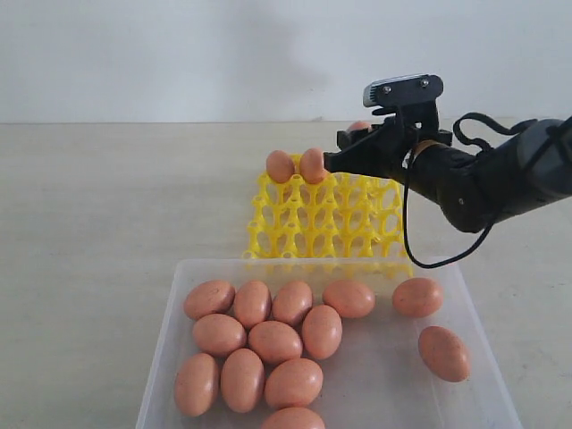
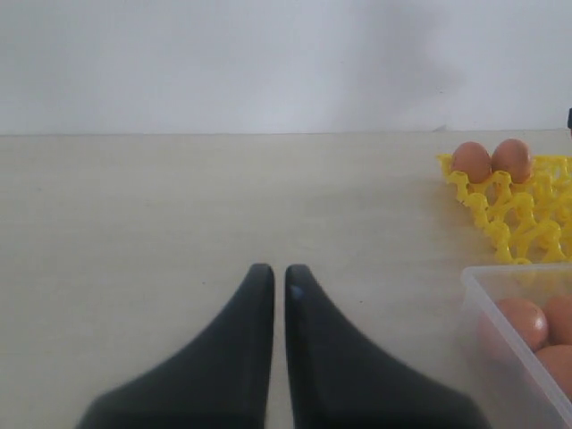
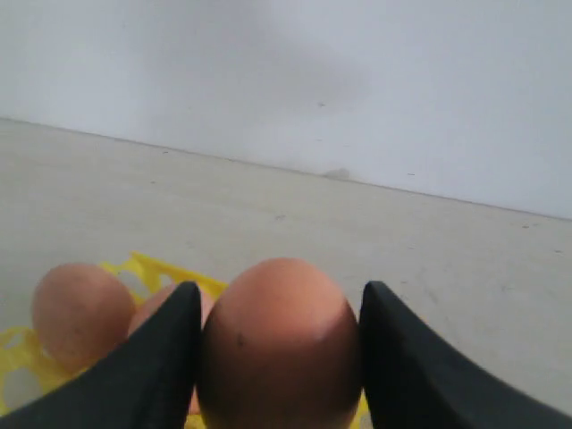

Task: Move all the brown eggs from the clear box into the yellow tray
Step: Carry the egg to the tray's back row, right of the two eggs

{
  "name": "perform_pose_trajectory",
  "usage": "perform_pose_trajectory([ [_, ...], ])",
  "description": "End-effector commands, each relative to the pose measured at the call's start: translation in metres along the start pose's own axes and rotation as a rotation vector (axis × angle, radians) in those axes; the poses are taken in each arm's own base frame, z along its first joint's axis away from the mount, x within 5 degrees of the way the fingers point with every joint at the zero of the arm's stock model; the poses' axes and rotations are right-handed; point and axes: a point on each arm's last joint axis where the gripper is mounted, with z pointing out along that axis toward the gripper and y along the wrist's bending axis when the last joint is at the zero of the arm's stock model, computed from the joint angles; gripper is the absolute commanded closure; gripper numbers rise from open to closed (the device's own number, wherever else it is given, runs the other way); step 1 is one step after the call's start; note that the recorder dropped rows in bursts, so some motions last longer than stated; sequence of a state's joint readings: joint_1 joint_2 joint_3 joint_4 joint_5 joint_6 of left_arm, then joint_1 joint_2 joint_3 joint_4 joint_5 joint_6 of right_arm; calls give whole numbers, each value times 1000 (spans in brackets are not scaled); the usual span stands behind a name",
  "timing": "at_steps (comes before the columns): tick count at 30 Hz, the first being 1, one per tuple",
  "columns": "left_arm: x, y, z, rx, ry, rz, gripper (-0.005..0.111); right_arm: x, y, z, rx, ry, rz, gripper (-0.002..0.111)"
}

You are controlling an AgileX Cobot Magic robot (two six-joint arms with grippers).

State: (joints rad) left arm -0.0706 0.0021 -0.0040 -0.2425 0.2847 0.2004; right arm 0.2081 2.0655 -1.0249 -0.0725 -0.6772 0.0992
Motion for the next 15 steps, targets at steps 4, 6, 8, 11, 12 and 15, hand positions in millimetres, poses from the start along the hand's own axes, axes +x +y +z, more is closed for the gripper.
perform_pose_trajectory([
  [4, 1, 0, 0, 9, 1, 3, 103, -6, -15, 22, -229, 59, 88, 108],
  [6, 1, 0, 0, 9, 1, 3, 103, -7, -18, 24, -236, 78, 75, 108],
  [8, 1, 0, 0, 9, 1, 3, 103, -4, -19, 24, -227, 111, 54, 108],
  [11, 1, 0, 0, 9, 1, 3, 103, -1, -19, 24, -227, 136, 36, 108],
  [12, 1, 0, 0, 9, 1, 3, 103, 0, -20, 24, -225, 142, 31, 108],
  [15, 1, 0, 0, 9, 1, 3, 103, 1, -20, 24, -220, 150, -3, 108],
])
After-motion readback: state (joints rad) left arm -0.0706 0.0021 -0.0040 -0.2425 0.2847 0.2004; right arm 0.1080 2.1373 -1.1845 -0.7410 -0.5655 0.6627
